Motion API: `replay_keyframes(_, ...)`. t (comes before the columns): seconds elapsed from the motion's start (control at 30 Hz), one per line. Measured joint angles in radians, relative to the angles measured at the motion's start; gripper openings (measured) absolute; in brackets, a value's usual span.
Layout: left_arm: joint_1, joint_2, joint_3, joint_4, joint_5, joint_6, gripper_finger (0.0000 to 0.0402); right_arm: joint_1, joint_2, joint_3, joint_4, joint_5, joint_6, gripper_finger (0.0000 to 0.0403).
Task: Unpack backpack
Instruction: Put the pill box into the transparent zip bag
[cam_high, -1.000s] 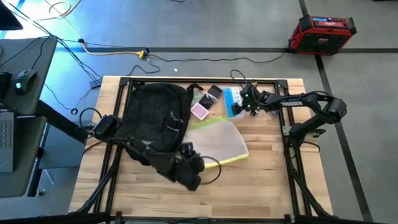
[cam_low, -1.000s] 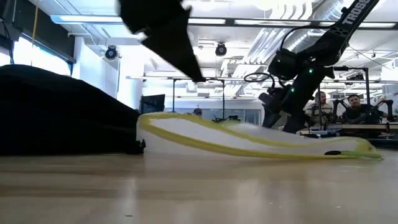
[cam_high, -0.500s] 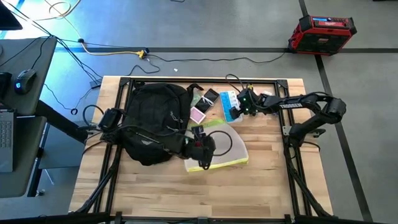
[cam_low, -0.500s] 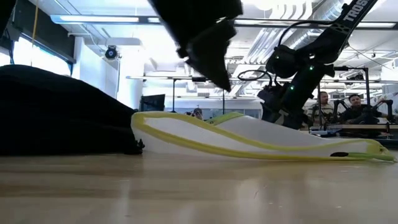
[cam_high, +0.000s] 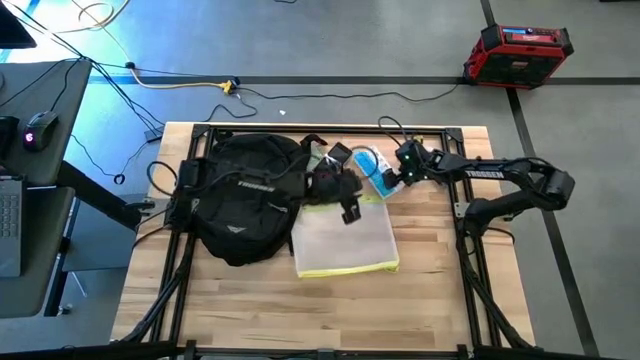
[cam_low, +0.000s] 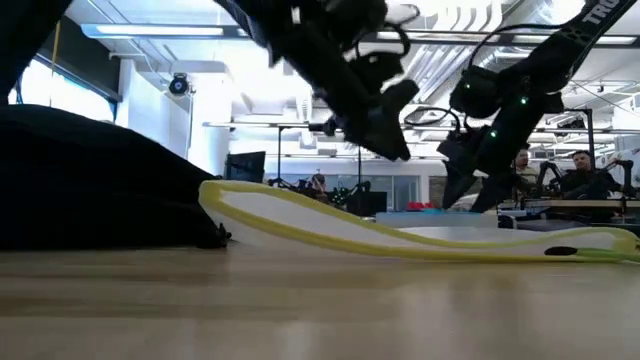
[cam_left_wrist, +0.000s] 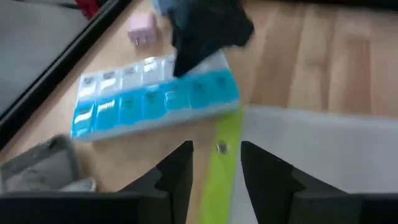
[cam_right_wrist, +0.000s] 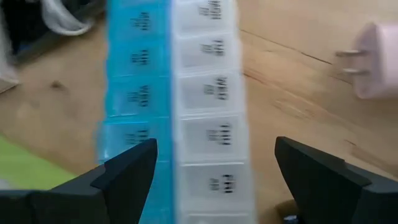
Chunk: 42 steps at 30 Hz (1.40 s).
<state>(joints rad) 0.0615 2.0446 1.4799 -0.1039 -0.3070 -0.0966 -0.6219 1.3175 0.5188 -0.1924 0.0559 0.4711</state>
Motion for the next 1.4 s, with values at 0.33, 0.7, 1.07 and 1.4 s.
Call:
replay_keyframes(0.33,0.066,0.163,0.000,0.089,0.168,-0.031,0.0067,-0.038,0.001,-0.072,0.116,-0.187,0.002,0.0313)
replay_keyframes(0.7,0.079,0.199,0.000,0.093,0.133,-0.006,0.0040,0.026,-0.005,-0.063,0.154,-0.111,-0.028,0.0313)
replay_keyframes(1.07,0.076,0.198,0.002,0.049,0.114,-0.004,0.0028,0.217,-0.026,-0.022,0.159,-0.006,-0.153,0.0294)
replay_keyframes(1.4,0.076,0.198,0.002,0.048,0.114,-0.004,0.0027,0.238,-0.026,-0.021,0.177,-0.008,-0.203,0.0059)
